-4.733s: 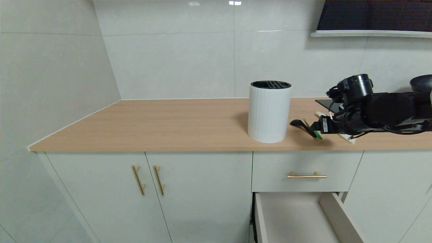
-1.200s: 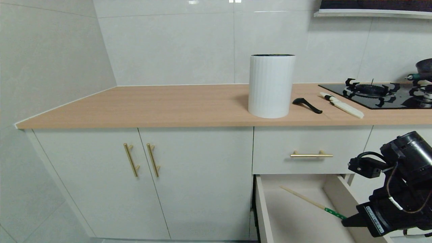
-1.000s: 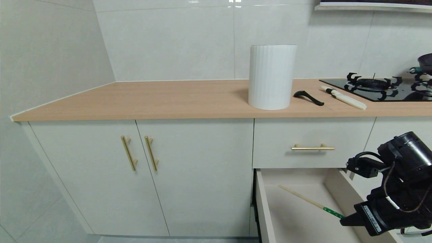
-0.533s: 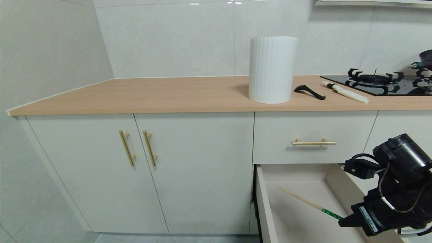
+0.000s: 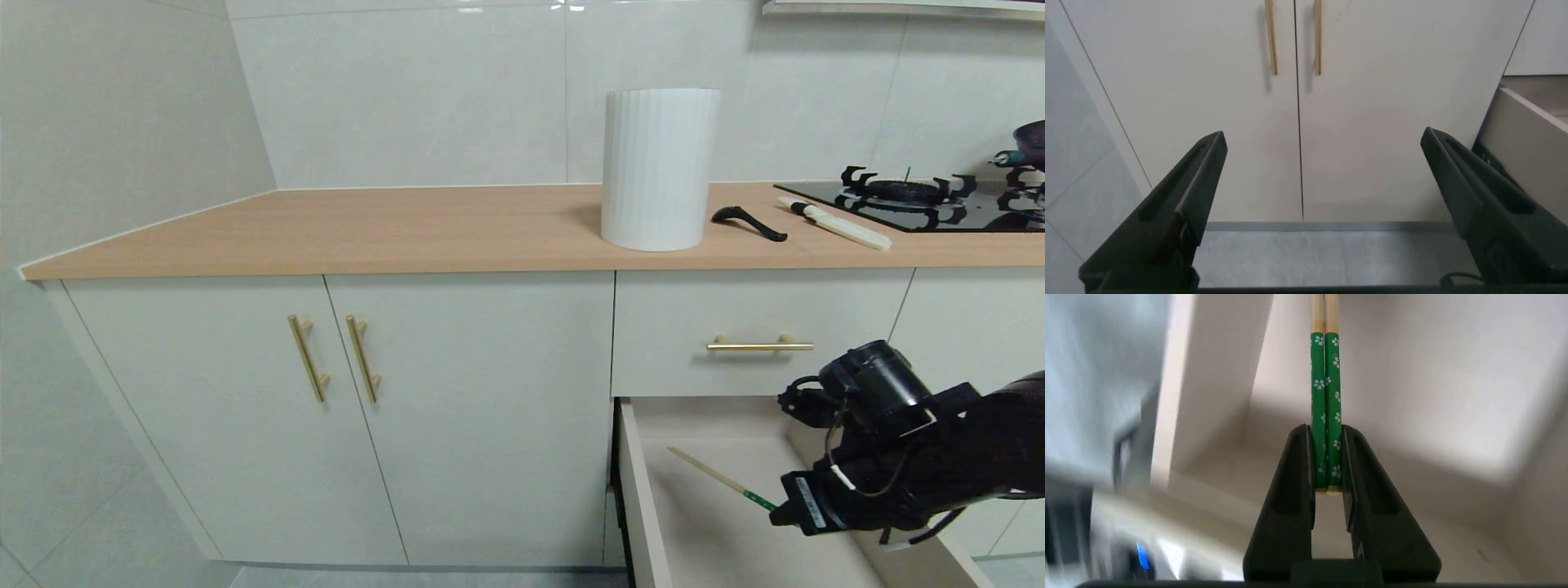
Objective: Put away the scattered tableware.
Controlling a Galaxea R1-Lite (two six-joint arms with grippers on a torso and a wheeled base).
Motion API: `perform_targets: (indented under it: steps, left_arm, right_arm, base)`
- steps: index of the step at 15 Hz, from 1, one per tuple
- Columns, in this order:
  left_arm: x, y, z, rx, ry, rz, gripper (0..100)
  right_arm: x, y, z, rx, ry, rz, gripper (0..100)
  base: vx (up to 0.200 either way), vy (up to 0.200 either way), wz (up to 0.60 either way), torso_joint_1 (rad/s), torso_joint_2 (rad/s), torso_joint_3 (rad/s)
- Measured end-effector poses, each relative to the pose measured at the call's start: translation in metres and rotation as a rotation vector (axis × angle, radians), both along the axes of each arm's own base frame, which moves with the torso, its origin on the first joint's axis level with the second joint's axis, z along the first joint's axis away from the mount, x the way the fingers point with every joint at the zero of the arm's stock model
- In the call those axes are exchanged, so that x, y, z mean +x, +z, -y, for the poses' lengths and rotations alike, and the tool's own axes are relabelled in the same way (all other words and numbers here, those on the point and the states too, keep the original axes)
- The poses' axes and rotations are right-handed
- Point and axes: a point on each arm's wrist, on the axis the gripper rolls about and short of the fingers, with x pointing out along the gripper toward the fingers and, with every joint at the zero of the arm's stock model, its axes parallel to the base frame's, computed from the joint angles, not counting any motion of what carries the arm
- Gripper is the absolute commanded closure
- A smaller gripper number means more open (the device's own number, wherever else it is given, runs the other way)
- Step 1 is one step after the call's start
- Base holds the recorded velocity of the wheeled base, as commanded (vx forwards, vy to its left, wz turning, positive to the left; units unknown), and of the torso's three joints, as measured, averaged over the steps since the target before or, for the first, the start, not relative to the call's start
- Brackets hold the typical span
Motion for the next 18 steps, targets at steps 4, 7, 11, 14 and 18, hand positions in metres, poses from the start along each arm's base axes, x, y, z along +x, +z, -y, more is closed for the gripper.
perform_targets:
  steps: [4, 7, 11, 14, 18]
  left_arm:
    - [0.000, 0.000, 0.000, 0.000, 0.000, 0.000, 0]
    - [0.000, 0.000, 0.000, 0.000, 0.000, 0.000, 0]
    - [0.000, 0.000, 0.000, 0.000, 0.000, 0.000, 0]
    - [0.000, 0.000, 0.000, 0.000, 0.000, 0.000, 0]
    - [0.000, 0.000, 0.000, 0.000, 0.000, 0.000, 0]
  right_arm:
    - [0.035, -0.050, -0.021, -0.025, -0.104, 0.035, 100]
    - [0.053, -0.083, -0.030, -0.052, -0.115, 0.015, 100]
    - [0.060, -0.112, -0.037, -0.097, -0.117, -0.035, 100]
    - [0.059, -0.122, -0.042, -0.157, -0.124, -0.034, 100]
    - [0.056, -0.128, -0.047, -0.165, -0.121, -0.048, 100]
  base:
    - [0.000, 0.000, 0.00, 0.000, 0.00, 0.000]
    - [0.000, 0.000, 0.00, 0.000, 0.00, 0.000]
    - [0.000, 0.000, 0.00, 0.000, 0.00, 0.000]
    - [0.000, 0.000, 0.00, 0.000, 0.00, 0.000]
    - [0.000, 0.000, 0.00, 0.000, 0.00, 0.000]
